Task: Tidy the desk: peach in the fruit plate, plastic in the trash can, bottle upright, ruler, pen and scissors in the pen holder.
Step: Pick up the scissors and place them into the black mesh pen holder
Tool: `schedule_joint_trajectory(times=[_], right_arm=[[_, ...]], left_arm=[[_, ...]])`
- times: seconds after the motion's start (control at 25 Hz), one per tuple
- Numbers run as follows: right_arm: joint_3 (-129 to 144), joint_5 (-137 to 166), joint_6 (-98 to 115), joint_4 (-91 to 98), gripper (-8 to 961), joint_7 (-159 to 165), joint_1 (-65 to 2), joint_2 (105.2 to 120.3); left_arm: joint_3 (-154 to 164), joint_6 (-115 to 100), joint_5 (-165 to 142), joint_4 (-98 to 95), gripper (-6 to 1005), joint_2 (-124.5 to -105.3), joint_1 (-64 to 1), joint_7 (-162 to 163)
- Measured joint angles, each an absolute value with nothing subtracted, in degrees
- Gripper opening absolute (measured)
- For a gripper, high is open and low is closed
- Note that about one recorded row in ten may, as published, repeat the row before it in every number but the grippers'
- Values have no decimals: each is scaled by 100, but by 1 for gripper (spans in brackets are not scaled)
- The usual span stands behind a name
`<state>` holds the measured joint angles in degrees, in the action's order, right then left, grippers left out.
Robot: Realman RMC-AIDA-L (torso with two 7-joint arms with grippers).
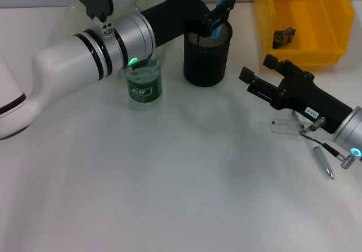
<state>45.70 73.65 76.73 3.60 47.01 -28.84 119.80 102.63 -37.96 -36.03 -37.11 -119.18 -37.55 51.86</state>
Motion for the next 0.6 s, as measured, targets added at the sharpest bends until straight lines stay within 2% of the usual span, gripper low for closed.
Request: schedule_joint_trajectory(times=[0.2, 0.44, 0.6], right_arm=[[4570, 7365, 7673, 360, 824, 4702, -2883, 11979], [4570, 7365, 7673, 360, 824, 4702, -2883, 11980], [4564, 7366, 7673, 361, 824, 4702, -2883, 11980]], left_arm=[[10260, -3797, -3591, -3724, 543, -11918, -3753, 5191], [10250, -3797, -3598, -3736, 709, -11918, -3746, 5193], [10241, -3818, -3597, -3896, 707, -11912, -3643, 5194]])
